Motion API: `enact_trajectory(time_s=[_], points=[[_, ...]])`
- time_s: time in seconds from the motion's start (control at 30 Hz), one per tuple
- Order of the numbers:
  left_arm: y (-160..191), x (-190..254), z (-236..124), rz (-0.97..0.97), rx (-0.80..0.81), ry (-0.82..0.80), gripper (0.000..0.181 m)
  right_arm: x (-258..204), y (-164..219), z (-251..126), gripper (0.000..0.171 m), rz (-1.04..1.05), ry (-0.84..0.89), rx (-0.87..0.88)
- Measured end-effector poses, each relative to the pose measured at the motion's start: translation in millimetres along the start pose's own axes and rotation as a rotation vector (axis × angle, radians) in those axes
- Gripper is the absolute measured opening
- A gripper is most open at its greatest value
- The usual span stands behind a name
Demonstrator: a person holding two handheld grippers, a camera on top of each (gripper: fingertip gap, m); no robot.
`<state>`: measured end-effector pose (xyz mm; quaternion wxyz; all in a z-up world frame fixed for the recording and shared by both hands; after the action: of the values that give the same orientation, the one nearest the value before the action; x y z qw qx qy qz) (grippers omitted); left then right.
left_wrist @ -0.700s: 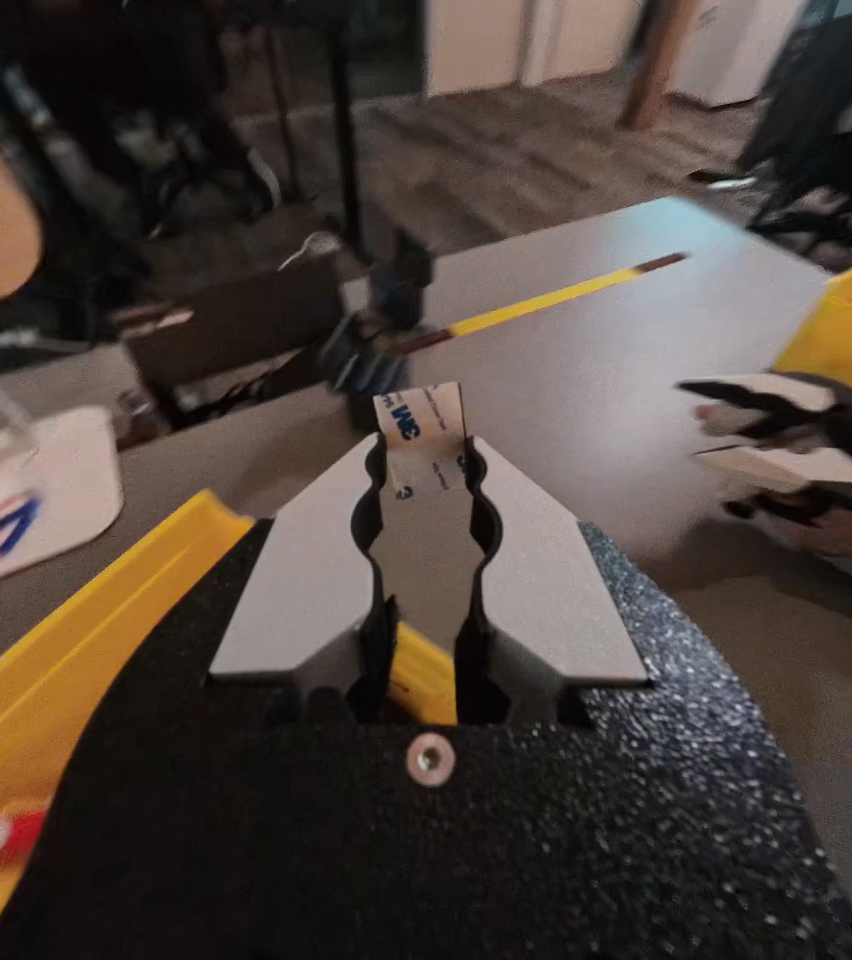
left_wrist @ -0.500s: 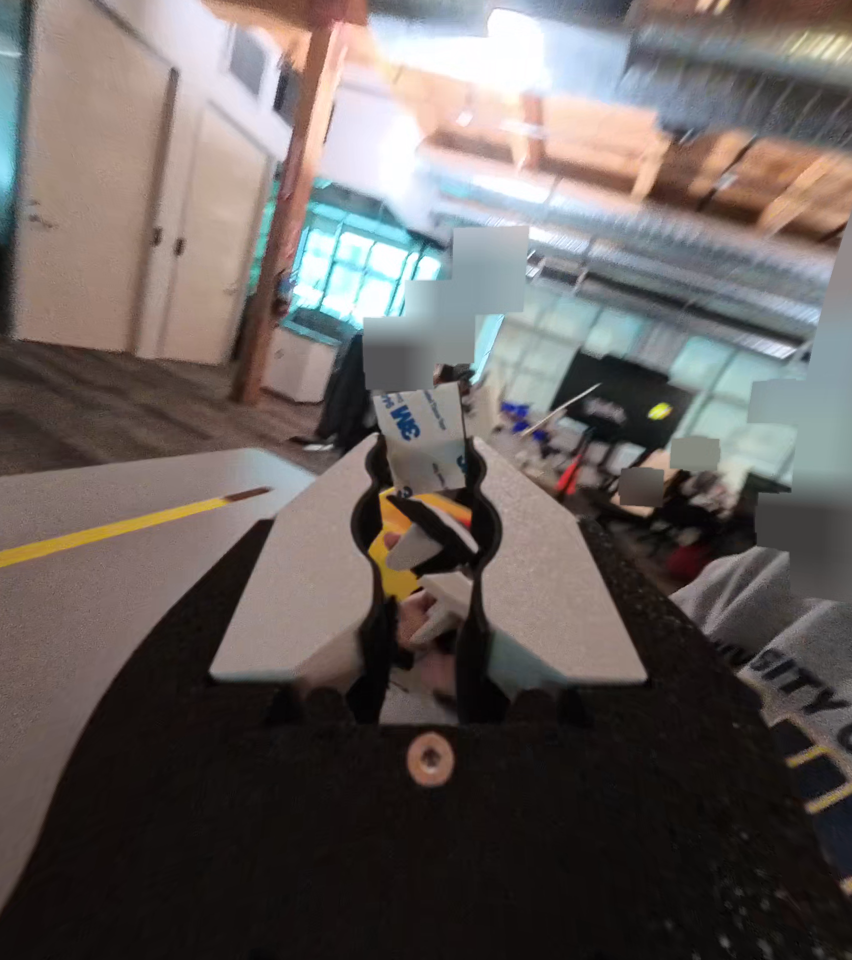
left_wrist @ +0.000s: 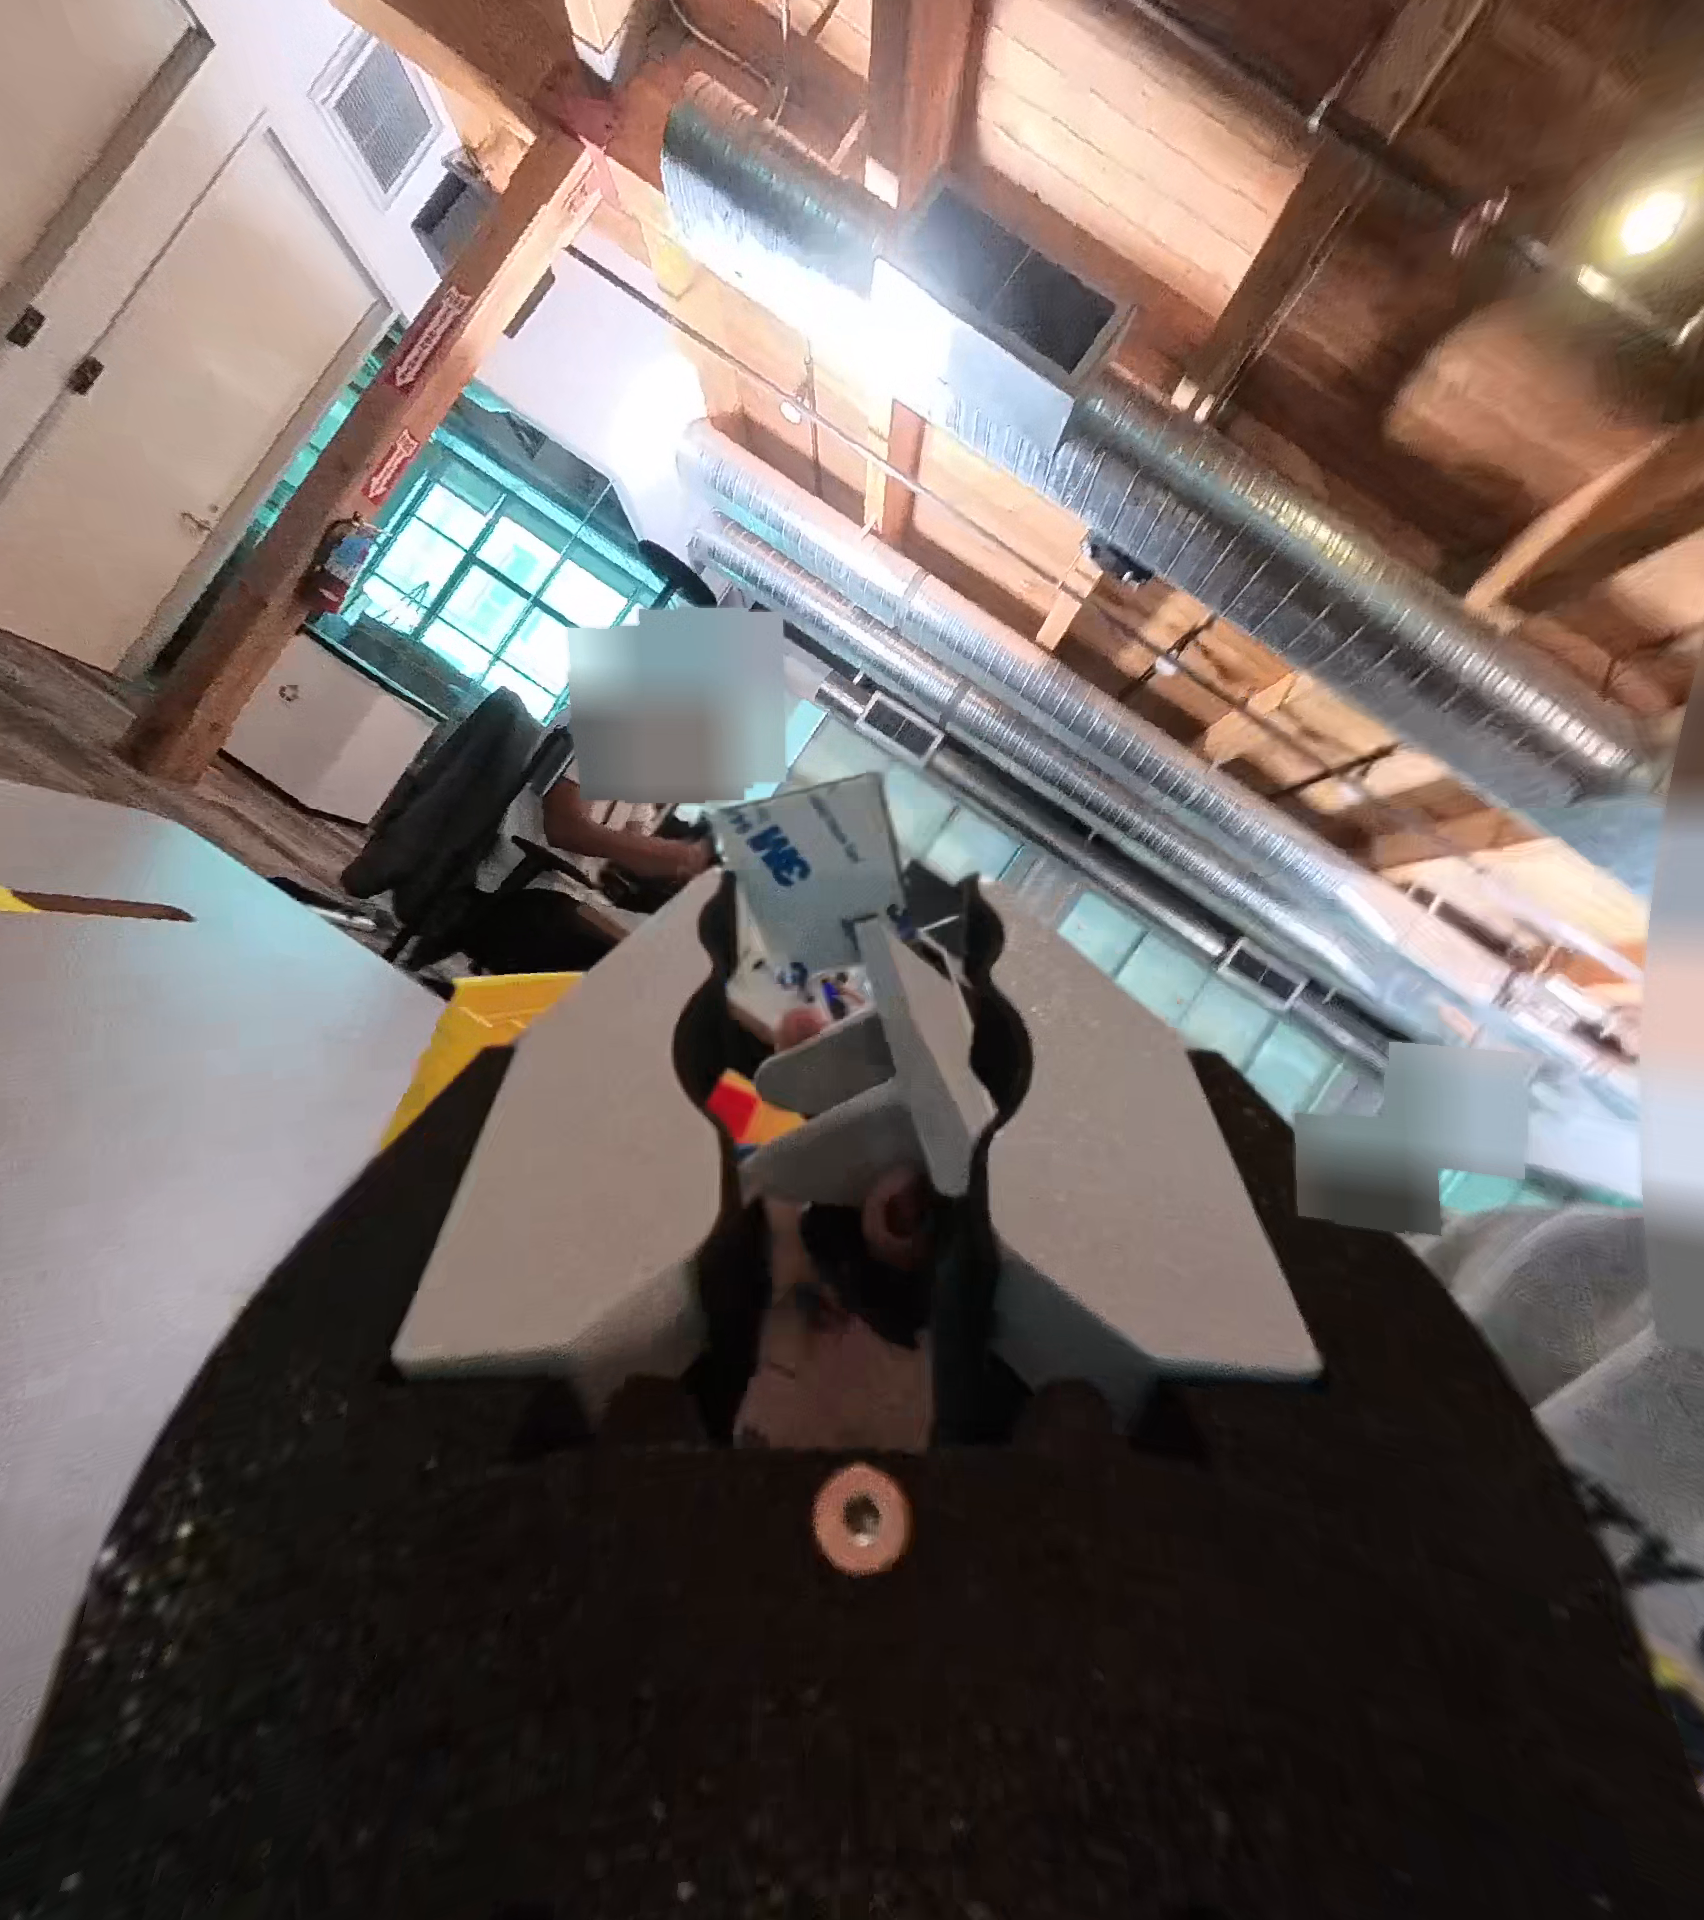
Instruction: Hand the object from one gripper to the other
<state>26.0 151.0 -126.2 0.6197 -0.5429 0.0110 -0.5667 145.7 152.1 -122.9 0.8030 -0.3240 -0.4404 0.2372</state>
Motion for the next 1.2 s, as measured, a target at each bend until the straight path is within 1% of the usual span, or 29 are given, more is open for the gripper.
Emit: enact_trajectory(time_s=[0.03, 0.07, 0.1, 0.17, 0.23, 0.3, 0.37, 0.43, 0.47, 0.53, 0.57, 0.63, 0.67, 0.73, 0.8, 0.83, 0.87, 0.9, 0.93, 1.0, 1.03, 1.07, 1.1, 1.13, 1.17, 1.2], points=[[2.5, -5.7, -6.3, 0.112, -0.021, -0.013, 0.049, 3.3, 10.6, -1.9, 0.001, 0.068, -0.044, -0.034], [5.1, -10.7, -14.3, 0.25, -0.032, -0.027, 0.065, 7.1, 25.0, -2.9, 0.001, 0.168, -0.109, -0.081], [12.4, -16.8, -21.2, 0.442, -0.098, -0.072, 0.069, 10.8, 41.5, -3.4, 0.001, 0.297, -0.192, -0.135], [35.7, -36.6, -30.3, 0.87, -0.313, -0.247, 0.071, 15.8, 73.6, -3.4, 0.001, 0.582, -0.377, -0.249], [56.5, -54.2, -33.5, 1.212, -0.442, -0.377, 0.073, 17.4, 94.6, -5.5, 0.001, 0.82, -0.542, -0.314], [70.3, -62.4, -33.2, 1.44, -0.474, -0.44, 0.076, 17.0, 105.9, -8.9, 0.001, 1.025, -0.668, -0.354], [81.4, -64.8, -35.4, 1.748, -0.508, -0.478, 0.079, 14.7, 118.6, -12.6, 0.001, 1.238, -0.716, -0.422], [90.8, -64.0, -34.9, 1.997, -0.533, -0.499, 0.06, 10.0, 130.6, -15.2, 0.001, 1.462, -0.733, -0.471], [94.6, -66.7, -35.8, 2.093, -0.567, -0.503, 0.05, 6.6, 134.5, -16.3, 0.001, 1.538, -0.749, -0.491], [96.9, -70.6, -37.2, 2.186, -0.607, -0.515, 0.035, 0.4, 138.8, -17.8, 0.001, 1.655, -0.788, -0.501], [95.8, -67.6, -36.6, 2.191, -0.587, -0.509, 0.021, -1.5, 141.4, -18.3, 0.001, 1.694, -0.794, -0.505], [95.1, -63.9, -36.7, 2.177, -0.57, -0.508, 0.015, -3.8, 145.0, -18.7, 0.001, 1.751, -0.802, -0.499], [94.6, -64.6, -37.4, 2.174, -0.594, -0.52, 0.003, -4.6, 145.4, -18.1, 0.001, 1.766, -0.802, -0.492], [93.0, -67.7, -38.8, 2.078, -0.621, -0.535, 0.001, -4.7, 145.2, -16.6, 0.006, 1.728, -0.78, -0.497], [88.3, -68.8, -36.2, 1.866, -0.605, -0.548, 0.001, -0.2, 143.1, -13.6, 0.01, 1.623, -0.733, -0.476], [84.3, -70.8, -33.5, 1.701, -0.6, -0.554, 0.001, 3.7, 141.4, -11.1, 0.017, 1.542, -0.699, -0.444], [80.2, -72.6, -30.4, 1.487, -0.582, -0.52, 0.001, 7.5, 139.5, -9.0, 0.036, 1.437, -0.659, -0.415], [76.1, -74.7, -27.4, 1.264, -0.561, -0.473, 0.001, 11.9, 137.8, -7.3, 0.048, 1.33, -0.604, -0.384], [72.3, -78.5, -23.7, 1.044, -0.551, -0.439, 0.001, 17.6, 135.2, -6.1, 0.055, 1.236, -0.538, -0.335], [67.8, -81.1, -13.9, 0.626, -0.512, -0.291, 0.001, 27.2, 125.1, -8.6, 0.058, 1.025, -0.452, -0.222], [63.6, -83.8, -9.6, 0.428, -0.472, -0.233, 0.001, 29.8, 118.7, -12.1, 0.06, 0.886, -0.43, -0.169], [56.3, -85.8, -6.7, 0.269, -0.385, -0.163, 0.0, 29.7, 113.4, -16.4, 0.064, 0.732, -0.418, -0.139], [49.0, -90.3, -5.2, 0.11, -0.32, -0.1, 0.0, 28.9, 110.4, -20.1, 0.063, 0.599, -0.393, -0.134], [44.8, -96.6, -3.4, -0.033, -0.309, -0.036, 0.001, 27.5, 108.0, -22.3, 0.062, 0.511, -0.373, -0.125], [43.6, -102.0, -2.0, -0.094, -0.323, 0.019, 0.0, 25.8, 105.9, -23.0, 0.058, 0.489, -0.368, -0.108], [44.9, -108.5, -2.1, -0.107, -0.362, 0.035, 0.0, 24.6, 105.7, -22.4, 0.049, 0.532, -0.375, -0.098]])
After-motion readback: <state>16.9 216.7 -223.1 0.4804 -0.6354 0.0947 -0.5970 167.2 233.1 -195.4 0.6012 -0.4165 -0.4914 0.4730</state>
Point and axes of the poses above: each gripper's, where its closed fingertips meet, z out along the fingers, y out of its underside, x = y × z across the jaws, the point moved 8 cm from there along -z, back along the fingers, and after that the axes turned 5 degrees about -y, right-handed, at the moved point
